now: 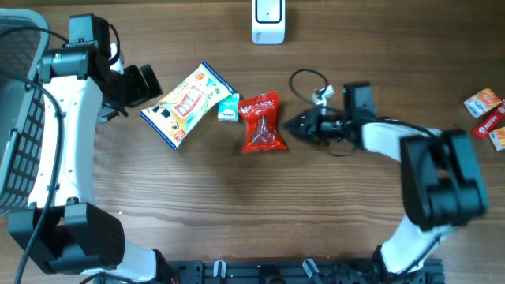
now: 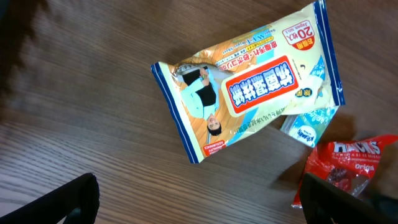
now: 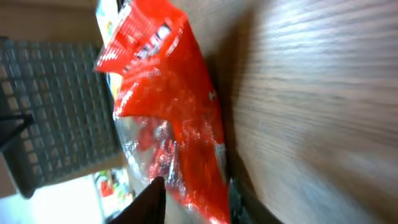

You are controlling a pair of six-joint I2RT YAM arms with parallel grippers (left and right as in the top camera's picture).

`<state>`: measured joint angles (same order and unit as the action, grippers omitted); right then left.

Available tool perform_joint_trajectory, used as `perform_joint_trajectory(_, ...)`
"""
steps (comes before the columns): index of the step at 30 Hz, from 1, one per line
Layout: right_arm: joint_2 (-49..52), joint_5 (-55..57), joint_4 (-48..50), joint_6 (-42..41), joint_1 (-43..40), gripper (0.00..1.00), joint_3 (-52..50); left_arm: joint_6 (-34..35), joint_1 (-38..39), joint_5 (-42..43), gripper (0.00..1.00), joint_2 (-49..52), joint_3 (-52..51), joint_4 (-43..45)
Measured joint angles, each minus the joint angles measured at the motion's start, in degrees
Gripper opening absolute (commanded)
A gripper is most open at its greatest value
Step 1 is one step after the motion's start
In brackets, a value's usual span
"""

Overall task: Scan the item barcode
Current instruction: 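Withdraw the open right gripper to the right of the bag, then reach the left gripper to the red Hacks bag and grasp it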

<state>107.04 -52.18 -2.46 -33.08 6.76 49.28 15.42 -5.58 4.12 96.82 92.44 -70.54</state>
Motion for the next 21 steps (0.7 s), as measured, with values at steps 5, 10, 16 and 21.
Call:
perform_joint_trajectory(5,-11.1,11.5,-15.6,5.9,-3.7,0.75,0.0,0.0,0.0,0.0,1.00,0.0,0.0,2.8)
perform_joint_trajectory(10,-20.0,20.4,-22.7,11.8,-3.9,0.85,-0.1,2.6,0.0,2.0,1.00,0.0,-0.1,6.7)
perform_joint_trajectory(16,-21.5,22.5,-23.5,13.3,-3.9,0.86,-0.1,2.3,2.0,19.3,1.00,0.0,-1.8,0.7)
perform_joint_trajectory(21,-21.5,22.7,-23.2,13.3,-3.9,0.86,-0.1,0.2,11.9,26.0,1.00,0.1,-12.2,3.0)
